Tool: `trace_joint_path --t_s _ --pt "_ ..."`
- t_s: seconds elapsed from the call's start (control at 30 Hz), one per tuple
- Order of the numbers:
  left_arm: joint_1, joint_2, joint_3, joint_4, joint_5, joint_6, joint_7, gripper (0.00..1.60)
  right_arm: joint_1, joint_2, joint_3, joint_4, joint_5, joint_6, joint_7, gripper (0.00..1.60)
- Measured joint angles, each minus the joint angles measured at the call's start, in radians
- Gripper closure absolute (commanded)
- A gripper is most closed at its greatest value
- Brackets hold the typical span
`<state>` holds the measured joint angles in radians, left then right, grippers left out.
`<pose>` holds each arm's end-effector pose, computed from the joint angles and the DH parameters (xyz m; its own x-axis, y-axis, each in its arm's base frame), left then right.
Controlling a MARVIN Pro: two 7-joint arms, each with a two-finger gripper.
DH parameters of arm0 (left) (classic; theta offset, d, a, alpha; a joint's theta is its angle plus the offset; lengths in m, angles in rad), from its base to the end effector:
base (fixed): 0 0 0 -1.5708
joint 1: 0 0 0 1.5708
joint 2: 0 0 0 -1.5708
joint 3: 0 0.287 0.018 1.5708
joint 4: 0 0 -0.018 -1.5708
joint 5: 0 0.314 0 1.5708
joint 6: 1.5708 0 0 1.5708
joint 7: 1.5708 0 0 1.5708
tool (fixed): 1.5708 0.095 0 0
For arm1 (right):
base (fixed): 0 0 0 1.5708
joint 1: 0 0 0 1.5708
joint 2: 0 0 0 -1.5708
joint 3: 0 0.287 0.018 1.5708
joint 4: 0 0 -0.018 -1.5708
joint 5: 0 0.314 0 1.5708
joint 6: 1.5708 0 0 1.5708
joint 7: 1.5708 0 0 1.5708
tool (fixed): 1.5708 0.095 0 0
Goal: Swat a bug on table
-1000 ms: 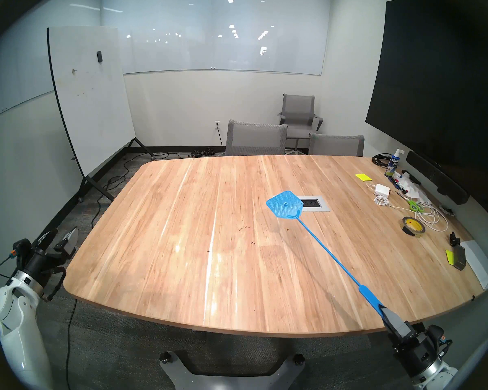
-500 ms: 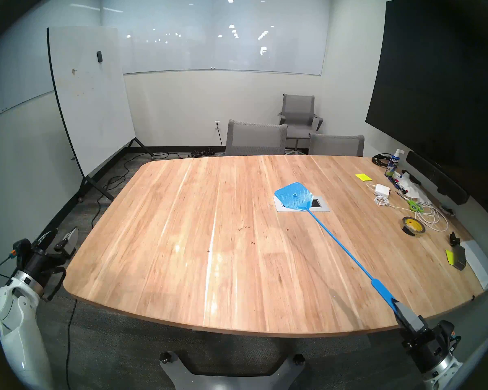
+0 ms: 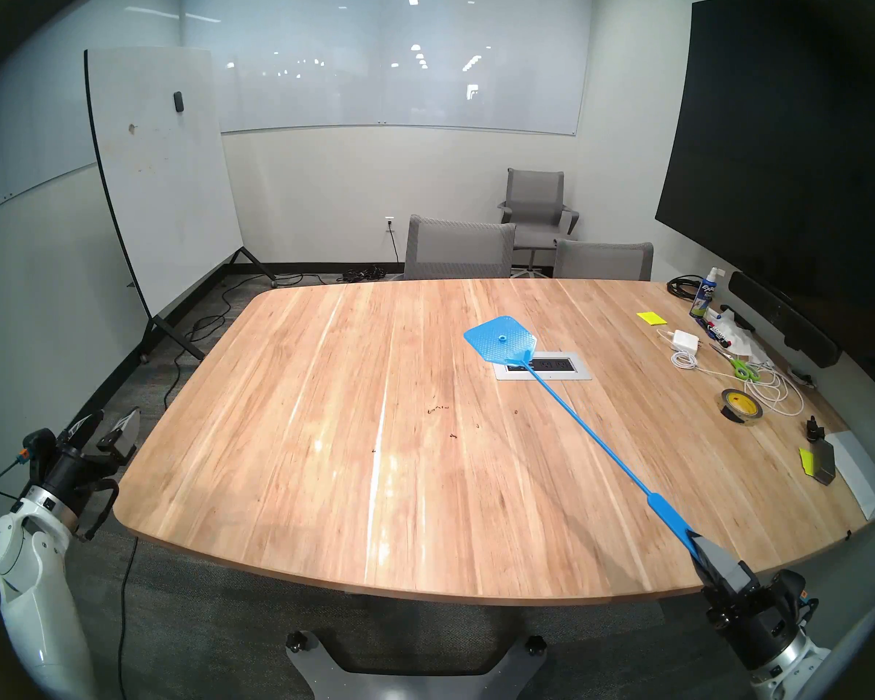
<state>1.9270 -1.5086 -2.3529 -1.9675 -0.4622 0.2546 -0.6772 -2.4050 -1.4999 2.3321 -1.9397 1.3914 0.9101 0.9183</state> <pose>0.2454 0.2305 -0.2316 -0.0361 0.1778 0.9834 -0.0289 -0.9838 0.1768 0.1096 -0.1908 -0.2740 0.3931 -0.8882 0.2377 0.2289 -0.1559 -0.9609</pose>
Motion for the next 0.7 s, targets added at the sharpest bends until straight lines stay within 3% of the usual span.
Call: trace_joint_path --t_s 0.5,0.7 --pt "-0.003 -0.003 -0.003 0.000 0.003 0.003 -0.003 0.00 -0.017 0.017 -0.006 0.004 0.055 0.004 -0.004 1.60" --pt "-0.004 -0.004 -0.003 0.000 0.004 0.004 -0.004 0.00 -0.021 0.043 -0.058 0.035 0.003 0.006 -0.007 1.60"
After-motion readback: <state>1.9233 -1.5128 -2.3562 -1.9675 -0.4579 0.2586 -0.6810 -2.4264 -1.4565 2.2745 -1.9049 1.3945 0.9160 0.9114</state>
